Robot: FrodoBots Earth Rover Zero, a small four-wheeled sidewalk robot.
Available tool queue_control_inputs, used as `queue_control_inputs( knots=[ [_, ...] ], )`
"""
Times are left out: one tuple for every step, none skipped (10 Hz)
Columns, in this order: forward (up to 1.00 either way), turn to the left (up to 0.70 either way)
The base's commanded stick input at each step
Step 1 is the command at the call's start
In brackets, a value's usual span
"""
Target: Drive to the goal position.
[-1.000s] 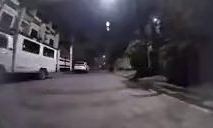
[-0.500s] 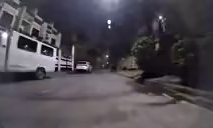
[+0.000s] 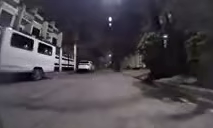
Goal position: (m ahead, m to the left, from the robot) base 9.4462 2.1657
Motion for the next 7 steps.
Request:
queue_control_inputs(
  knots=[
    [1.0,0.0],
    [1.0,0.0],
    [1.0,0.0],
    [1.0,0.0],
    [1.0,0.0],
    [1.0,0.0],
    [1.0,0.0]
  ],
)
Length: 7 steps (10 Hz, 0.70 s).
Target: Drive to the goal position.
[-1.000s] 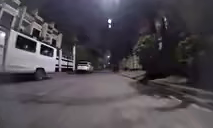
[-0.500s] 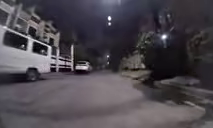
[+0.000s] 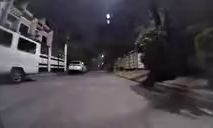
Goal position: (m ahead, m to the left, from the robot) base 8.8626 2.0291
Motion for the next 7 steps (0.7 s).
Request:
queue_control_inputs(
  knots=[
    [1.0,0.0],
    [1.0,0.0],
    [1.0,0.0],
    [1.0,0.0],
    [1.0,0.0],
    [1.0,0.0],
    [1.0,0.0]
  ],
)
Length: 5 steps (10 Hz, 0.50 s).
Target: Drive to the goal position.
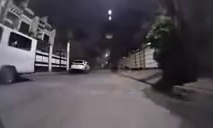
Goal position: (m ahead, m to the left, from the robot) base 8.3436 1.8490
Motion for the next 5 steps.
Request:
queue_control_inputs(
  knots=[
    [1.0,-0.31],
    [1.0,-0.32],
    [1.0,-0.08],
    [1.0,0.0],
    [1.0,0.0]
  ],
)
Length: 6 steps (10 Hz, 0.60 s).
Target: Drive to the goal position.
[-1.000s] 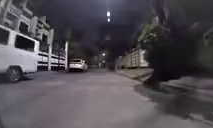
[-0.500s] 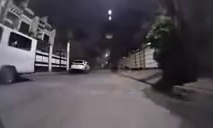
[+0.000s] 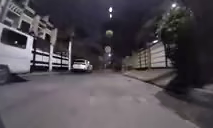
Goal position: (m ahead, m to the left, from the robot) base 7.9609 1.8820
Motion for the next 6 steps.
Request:
queue_control_inputs(
  knots=[
    [1.0,0.0],
    [1.0,0.0],
    [1.0,0.0],
    [1.0,0.0],
    [1.0,0.0],
    [1.0,0.0]
  ],
)
